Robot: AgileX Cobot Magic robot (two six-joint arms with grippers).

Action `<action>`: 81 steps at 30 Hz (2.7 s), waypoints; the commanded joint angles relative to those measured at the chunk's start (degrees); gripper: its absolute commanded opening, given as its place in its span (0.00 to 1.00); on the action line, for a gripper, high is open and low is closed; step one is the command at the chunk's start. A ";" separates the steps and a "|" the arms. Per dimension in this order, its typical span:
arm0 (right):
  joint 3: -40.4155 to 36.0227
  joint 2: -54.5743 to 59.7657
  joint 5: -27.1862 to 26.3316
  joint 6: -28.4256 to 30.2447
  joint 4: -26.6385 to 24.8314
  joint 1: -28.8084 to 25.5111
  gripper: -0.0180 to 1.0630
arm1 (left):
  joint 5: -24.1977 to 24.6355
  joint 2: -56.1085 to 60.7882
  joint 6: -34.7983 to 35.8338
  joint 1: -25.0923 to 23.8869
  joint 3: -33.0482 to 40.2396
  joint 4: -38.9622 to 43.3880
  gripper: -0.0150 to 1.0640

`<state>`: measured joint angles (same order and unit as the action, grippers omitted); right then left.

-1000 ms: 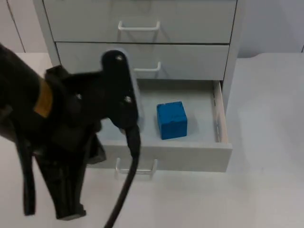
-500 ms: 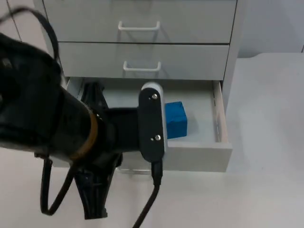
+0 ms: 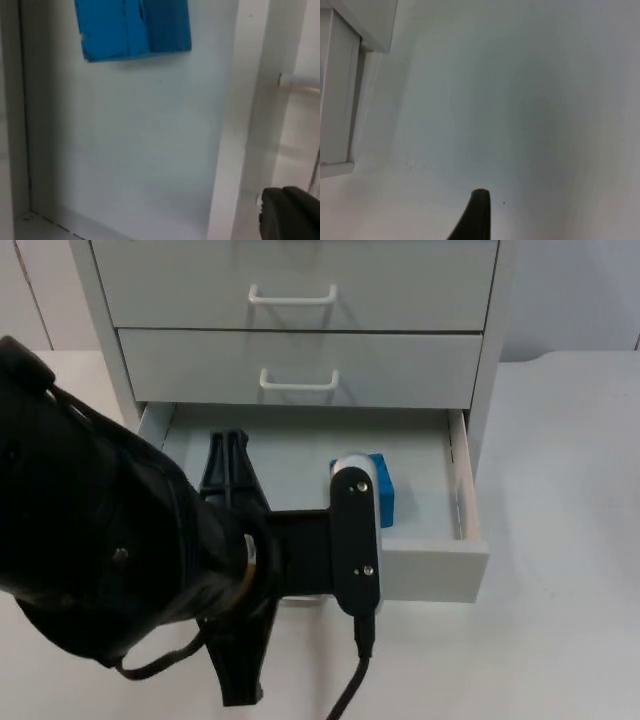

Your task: Open the drawer with the left hand, place the block into the drawer with the right hand, then close the drawer with the left hand.

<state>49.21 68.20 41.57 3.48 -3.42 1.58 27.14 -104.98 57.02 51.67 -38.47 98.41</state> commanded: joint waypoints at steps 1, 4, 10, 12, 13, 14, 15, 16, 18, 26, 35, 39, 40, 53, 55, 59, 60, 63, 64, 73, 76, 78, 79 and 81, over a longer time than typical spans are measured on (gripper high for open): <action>-0.23 -0.54 -0.74 0.39 -0.15 -0.39 0.76 | -0.15 -0.37 3.02 0.25 -0.20 1.54 0.01; -0.23 -0.54 -0.86 0.39 -0.15 -0.39 0.76 | -0.70 -1.67 3.16 0.25 -0.34 1.54 0.01; -0.23 -0.54 -1.03 0.39 -0.15 -0.39 0.76 | 0.66 -4.33 3.16 0.25 -2.01 1.54 0.01; -0.23 -0.54 -1.03 0.39 -0.15 -0.39 0.76 | 0.64 -5.03 3.16 0.25 -2.60 1.54 0.01; -0.23 -0.54 -1.03 0.39 -0.15 -0.39 0.76 | 0.64 -5.78 3.16 0.25 -3.16 1.54 0.01; -0.23 -0.54 -1.03 0.39 -0.15 -0.39 0.76 | 0.92 -6.31 3.16 0.25 -3.86 1.54 0.01; -0.23 -0.54 -1.03 0.39 -0.15 -0.39 0.76 | 1.55 -6.96 3.16 0.25 -4.70 1.54 0.01; -0.23 -0.54 -1.03 0.39 -0.15 -0.39 0.76 | 1.55 -6.96 3.16 0.25 -4.70 1.54 0.01; -0.23 -0.54 -1.03 0.39 -0.15 -0.39 0.76 | 3.05 -8.06 3.06 0.25 -6.45 1.54 0.01; -0.23 -0.54 -1.03 0.39 -0.15 -0.39 0.76 | 2.27 -9.82 2.80 -2.64 -11.40 1.54 0.01; -0.23 -0.54 -1.03 0.39 -0.15 -0.39 0.76 | -1.22 -9.95 2.80 -8.59 -15.62 1.54 0.01; -0.23 -0.54 -1.03 0.39 -0.15 -0.39 0.76 | -3.93 -11.45 2.32 -11.23 -17.56 1.54 0.01; -0.23 -0.54 -1.03 0.39 -0.15 -0.39 0.76 | -3.48 -12.18 2.06 -11.74 -18.40 1.54 0.01; -0.23 -0.54 -1.37 0.39 -0.15 -0.39 0.76 | -0.93 -18.67 1.87 -15.80 -27.53 1.54 0.01; -0.23 -0.54 -1.62 0.39 -0.15 -0.39 0.76 | -0.20 -19.08 1.87 -16.36 -28.18 1.54 0.01; -0.23 -0.54 -1.98 0.39 -0.15 -0.39 0.76 | 0.02 -19.32 2.68 -17.10 -29.22 1.54 0.01; -0.23 -0.54 -1.98 0.39 -0.15 -0.39 0.76 | 0.92 -19.44 3.56 -17.21 -29.38 1.54 0.01; -0.23 -0.54 -1.98 0.39 -0.15 -0.39 0.76 | 2.57 -20.21 5.35 -17.74 -30.31 1.54 0.01; -0.23 -0.54 -1.98 0.39 -0.15 -0.39 0.76 | 2.57 -20.21 5.35 -17.74 -30.31 1.54 0.01; -0.23 -0.54 -1.98 0.94 -0.15 -0.39 0.76 | 5.34 -20.13 6.27 -17.00 -30.31 1.54 0.01; -0.23 -0.54 -1.88 0.93 -0.15 -0.39 0.76 | 4.91 -20.13 7.69 -17.13 -30.45 1.54 0.01; -0.35 -0.54 -1.88 0.93 -0.02 -0.39 0.76 | 4.91 -20.13 8.94 -17.13 -30.45 1.54 0.01; -0.47 -0.54 -1.88 0.93 0.12 -0.39 0.76 | 5.28 -20.13 9.66 -17.13 -30.45 1.54 0.01; -0.88 -0.54 -2.12 0.93 0.10 -0.39 0.76 | 5.97 -20.13 10.06 -17.13 -30.45 1.54 0.01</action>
<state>48.99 68.20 39.84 3.85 -3.42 1.58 26.74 -124.75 65.13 35.72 -67.71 99.80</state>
